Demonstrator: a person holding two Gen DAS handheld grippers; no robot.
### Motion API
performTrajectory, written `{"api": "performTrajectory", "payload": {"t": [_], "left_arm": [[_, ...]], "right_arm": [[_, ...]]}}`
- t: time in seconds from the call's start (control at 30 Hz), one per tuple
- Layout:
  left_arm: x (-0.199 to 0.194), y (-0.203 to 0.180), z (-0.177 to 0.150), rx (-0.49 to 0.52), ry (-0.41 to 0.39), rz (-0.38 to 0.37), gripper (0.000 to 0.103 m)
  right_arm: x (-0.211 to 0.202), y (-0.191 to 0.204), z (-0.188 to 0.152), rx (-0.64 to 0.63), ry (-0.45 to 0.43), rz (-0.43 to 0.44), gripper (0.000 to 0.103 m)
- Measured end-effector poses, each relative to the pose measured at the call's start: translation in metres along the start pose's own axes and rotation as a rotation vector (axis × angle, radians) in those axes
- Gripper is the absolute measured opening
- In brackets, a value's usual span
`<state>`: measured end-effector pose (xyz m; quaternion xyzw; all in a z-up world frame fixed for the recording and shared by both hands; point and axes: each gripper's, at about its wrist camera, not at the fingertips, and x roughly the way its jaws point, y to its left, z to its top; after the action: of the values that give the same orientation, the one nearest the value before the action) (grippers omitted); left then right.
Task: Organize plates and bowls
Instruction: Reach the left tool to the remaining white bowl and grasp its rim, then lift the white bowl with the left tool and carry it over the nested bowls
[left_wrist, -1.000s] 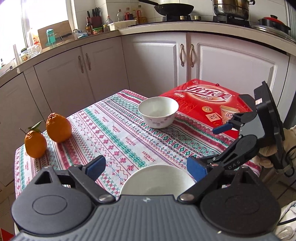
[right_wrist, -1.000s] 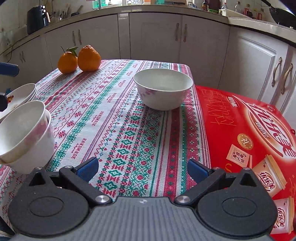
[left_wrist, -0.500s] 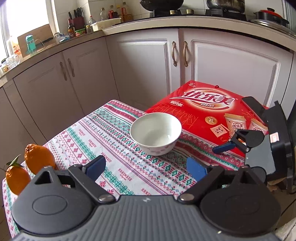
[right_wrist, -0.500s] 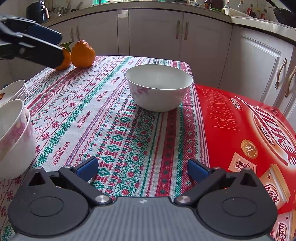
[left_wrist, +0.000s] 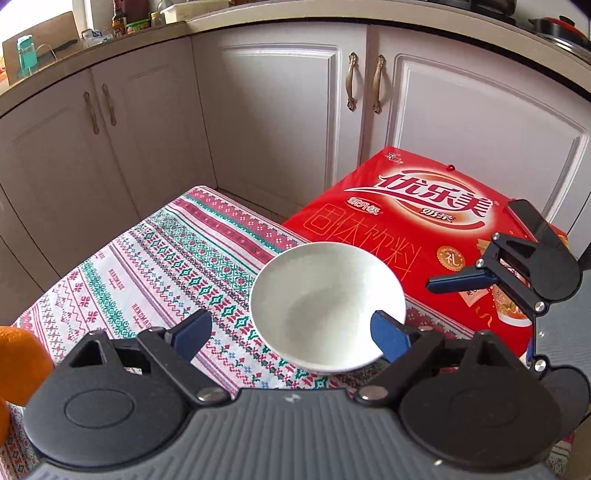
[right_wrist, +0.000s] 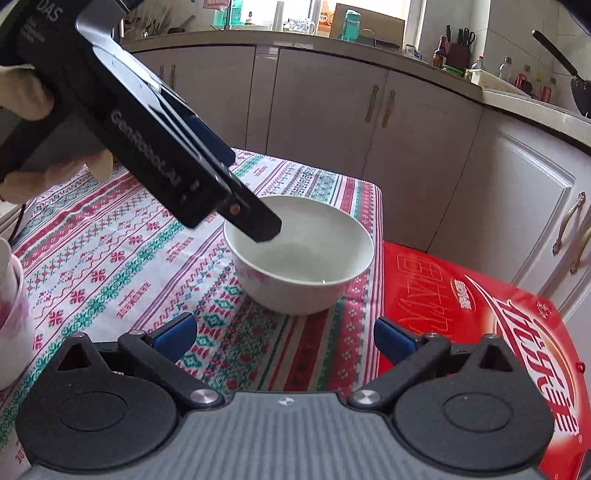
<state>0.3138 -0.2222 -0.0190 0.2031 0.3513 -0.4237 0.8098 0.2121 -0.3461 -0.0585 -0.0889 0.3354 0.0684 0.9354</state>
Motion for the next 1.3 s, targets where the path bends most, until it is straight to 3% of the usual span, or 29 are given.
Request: {"api": "performTrajectory", "payload": {"t": [0.2,0.5,0.63,1.0,1.3], "left_arm": [[0.027,0.010,0.007,-0.028,0.047,-0.030,0.080],[0.040,0.011,0.011,-0.028,0.073,-0.077,0.066],[0.042,0.012,0.012,-0.030,0.078,-0.087,0.065],[0.041,0.011,0.012,-0.027,0.086,-0.094,0.061],[0.013,-0.001,0.007,-0.022,0.070,-0.093,0.061]], "right_arm": [[0.020,-0.010,0.010,-0.008,-0.009,0.022,0.102],[0.027,-0.015,0.013,-0.003,-0.023,0.041,0.090],[0.029,-0.017,0.015,0.009,-0.028,0.048,0.085],[0.026,-0.016,0.016,0.017,-0.023,0.046,0.083],[0.000,-0.007,0.021,0.000,-0.027,0.051,0.083]]}}
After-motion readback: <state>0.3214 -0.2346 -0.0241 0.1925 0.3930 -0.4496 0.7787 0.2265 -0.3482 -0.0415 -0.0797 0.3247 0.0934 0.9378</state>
